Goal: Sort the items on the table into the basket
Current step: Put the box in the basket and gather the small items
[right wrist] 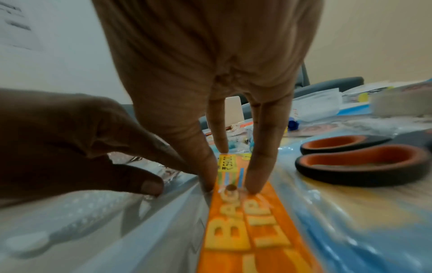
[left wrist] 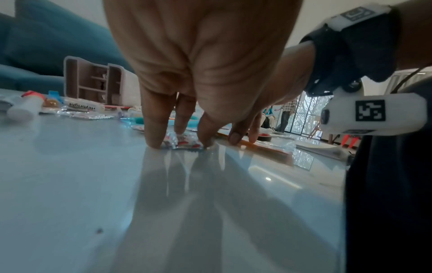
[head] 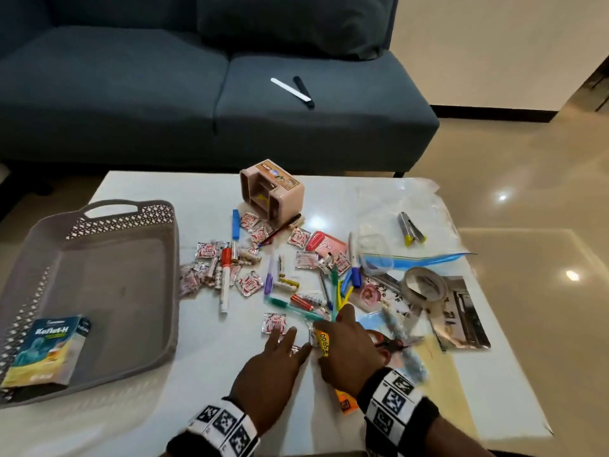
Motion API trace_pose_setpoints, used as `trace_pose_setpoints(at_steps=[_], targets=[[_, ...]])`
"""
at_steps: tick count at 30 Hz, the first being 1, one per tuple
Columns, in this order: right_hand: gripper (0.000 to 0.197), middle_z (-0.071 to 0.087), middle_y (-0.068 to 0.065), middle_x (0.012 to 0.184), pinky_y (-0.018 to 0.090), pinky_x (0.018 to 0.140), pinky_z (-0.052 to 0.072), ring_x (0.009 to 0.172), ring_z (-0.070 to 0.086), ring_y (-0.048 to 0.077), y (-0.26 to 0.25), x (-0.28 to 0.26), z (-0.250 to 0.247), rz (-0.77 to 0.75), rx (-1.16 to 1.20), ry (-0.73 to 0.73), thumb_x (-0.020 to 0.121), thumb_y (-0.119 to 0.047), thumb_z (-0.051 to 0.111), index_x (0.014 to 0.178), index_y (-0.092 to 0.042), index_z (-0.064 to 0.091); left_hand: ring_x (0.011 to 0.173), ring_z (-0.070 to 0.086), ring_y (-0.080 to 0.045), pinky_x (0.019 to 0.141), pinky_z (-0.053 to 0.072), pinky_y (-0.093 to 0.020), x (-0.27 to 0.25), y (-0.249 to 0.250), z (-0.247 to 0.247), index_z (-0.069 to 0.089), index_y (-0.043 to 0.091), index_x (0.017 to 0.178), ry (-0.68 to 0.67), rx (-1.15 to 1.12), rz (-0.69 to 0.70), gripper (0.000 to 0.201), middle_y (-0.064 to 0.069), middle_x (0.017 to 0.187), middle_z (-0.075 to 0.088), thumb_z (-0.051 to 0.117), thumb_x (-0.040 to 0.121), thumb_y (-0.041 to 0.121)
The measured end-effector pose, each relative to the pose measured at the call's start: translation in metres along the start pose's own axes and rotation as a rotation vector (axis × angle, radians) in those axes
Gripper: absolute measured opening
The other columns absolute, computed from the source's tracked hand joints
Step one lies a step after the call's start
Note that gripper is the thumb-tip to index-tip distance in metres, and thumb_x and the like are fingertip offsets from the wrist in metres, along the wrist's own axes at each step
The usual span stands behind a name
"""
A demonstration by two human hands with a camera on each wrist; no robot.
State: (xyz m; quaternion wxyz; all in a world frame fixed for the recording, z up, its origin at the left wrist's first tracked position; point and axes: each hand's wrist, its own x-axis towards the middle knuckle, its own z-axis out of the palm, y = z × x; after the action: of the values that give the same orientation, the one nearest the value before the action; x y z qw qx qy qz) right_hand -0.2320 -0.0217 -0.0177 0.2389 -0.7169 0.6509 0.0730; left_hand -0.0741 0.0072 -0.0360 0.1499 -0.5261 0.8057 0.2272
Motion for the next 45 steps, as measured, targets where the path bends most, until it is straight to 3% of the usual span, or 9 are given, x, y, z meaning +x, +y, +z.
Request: trace_pose_setpoints(at_steps=[6, 9, 14, 19, 25, 31, 37, 41, 45], targets=[[0.051, 0.04, 0.002, 0.113, 0.028, 0.08, 0.046, 0.093, 0.061, 0.026, 0.002, 0.051, -0.008, -0.046, 0.103, 0.077, 0.075, -0.021, 0.071, 0.123, -0.033, 0.062, 0.151, 0.003, -0.021, 0.109, 0.037, -0.037, 0.033, -0.023, -0.034, 0.013, 0.031, 0.155, 0.074, -0.014, 0.004, 0.06, 0.002, 0.163, 0.005, 0.027, 0.1, 0.009], [0.043, 0.046, 0.001, 0.11, 0.026, 0.082, 0.043, 0.099, 0.057, 0.02, 0.008, 0.068, -0.027, -0.058, 0.114, 0.102, 0.07, -0.036, 0.078, 0.112, -0.035, 0.066, 0.145, 0.025, -0.024, 0.102, 0.042, -0.038, 0.046, -0.023, -0.044, 0.031, 0.031, 0.149, 0.109, 0.001, -0.035, 0.053, -0.003, 0.157, 0.027, 0.031, 0.099, 0.012], [0.039, 0.051, 0.003, 0.104, 0.029, 0.078, 0.046, 0.098, 0.056, 0.022, 0.04, 0.091, -0.082, 0.133, 0.153, 0.419, 0.064, -0.057, 0.081, 0.09, -0.031, 0.068, 0.087, 0.063, -0.022, 0.061, 0.05, -0.031, 0.062, 0.003, -0.073, 0.067, 0.021, 0.088, 0.4, 0.025, 0.017, 0.013, 0.0, 0.088, 0.066, 0.075, 0.077, 0.025], [0.048, 0.054, 0.015, 0.124, 0.04, 0.091, 0.047, 0.118, 0.049, 0.033, 0.084, 0.104, -0.09, 0.327, 0.091, 0.386, 0.069, -0.056, 0.077, 0.105, -0.026, 0.068, 0.114, 0.047, -0.031, 0.084, 0.049, -0.044, 0.085, 0.052, -0.08, 0.062, 0.013, 0.116, 0.232, -0.026, 0.102, 0.034, -0.012, 0.117, 0.056, 0.069, 0.086, 0.027], [0.023, 0.072, 0.001, 0.08, 0.027, 0.07, 0.051, 0.083, 0.066, 0.02, 0.088, 0.107, -0.084, 0.244, 0.223, 0.437, 0.07, -0.039, 0.077, 0.071, -0.016, 0.077, 0.116, 0.045, -0.038, 0.082, 0.047, -0.046, 0.09, 0.078, -0.069, 0.057, 0.001, 0.116, 0.174, 0.04, 0.051, 0.026, -0.018, 0.133, 0.038, 0.046, 0.092, -0.001], [0.022, 0.065, -0.007, 0.071, 0.02, 0.066, 0.04, 0.071, 0.063, 0.011, 0.078, 0.089, -0.102, 0.143, 0.368, 0.533, 0.057, -0.038, 0.081, 0.064, -0.024, 0.066, 0.116, 0.051, -0.028, 0.091, 0.049, -0.042, 0.077, 0.057, -0.066, 0.064, 0.016, 0.116, 0.292, -0.215, 0.005, 0.038, -0.007, 0.127, 0.047, 0.072, 0.083, 0.032], [0.042, 0.063, -0.012, 0.076, 0.024, 0.061, 0.05, 0.069, 0.06, 0.004, 0.014, 0.028, -0.098, -0.185, 0.356, 0.288, 0.051, -0.04, 0.081, 0.084, -0.029, 0.057, 0.089, 0.064, -0.017, 0.079, 0.046, -0.027, 0.008, -0.029, -0.088, 0.071, 0.02, 0.09, 0.473, -0.407, -0.178, 0.014, 0.003, 0.097, 0.069, 0.077, 0.078, 0.023], [0.053, 0.059, -0.005, 0.092, 0.033, 0.074, 0.05, 0.082, 0.056, 0.013, -0.023, -0.006, -0.062, -0.313, 0.248, -0.068, 0.06, -0.035, 0.077, 0.101, -0.032, 0.044, 0.074, 0.064, -0.007, 0.065, 0.045, -0.011, -0.033, -0.061, -0.07, 0.069, 0.022, 0.097, 0.465, -0.512, -0.306, 0.022, 0.007, 0.092, 0.07, 0.075, 0.078, 0.012], [0.054, 0.048, -0.006, 0.091, 0.035, 0.077, 0.044, 0.09, 0.046, 0.019, -0.039, -0.017, -0.033, -0.37, 0.093, -0.132, 0.066, -0.027, 0.07, 0.111, -0.026, 0.039, 0.074, 0.066, -0.005, 0.064, 0.046, -0.01, -0.04, -0.063, -0.043, 0.069, 0.024, 0.101, 0.41, -0.578, -0.298, 0.021, 0.01, 0.089, 0.07, 0.065, 0.086, 0.01]])
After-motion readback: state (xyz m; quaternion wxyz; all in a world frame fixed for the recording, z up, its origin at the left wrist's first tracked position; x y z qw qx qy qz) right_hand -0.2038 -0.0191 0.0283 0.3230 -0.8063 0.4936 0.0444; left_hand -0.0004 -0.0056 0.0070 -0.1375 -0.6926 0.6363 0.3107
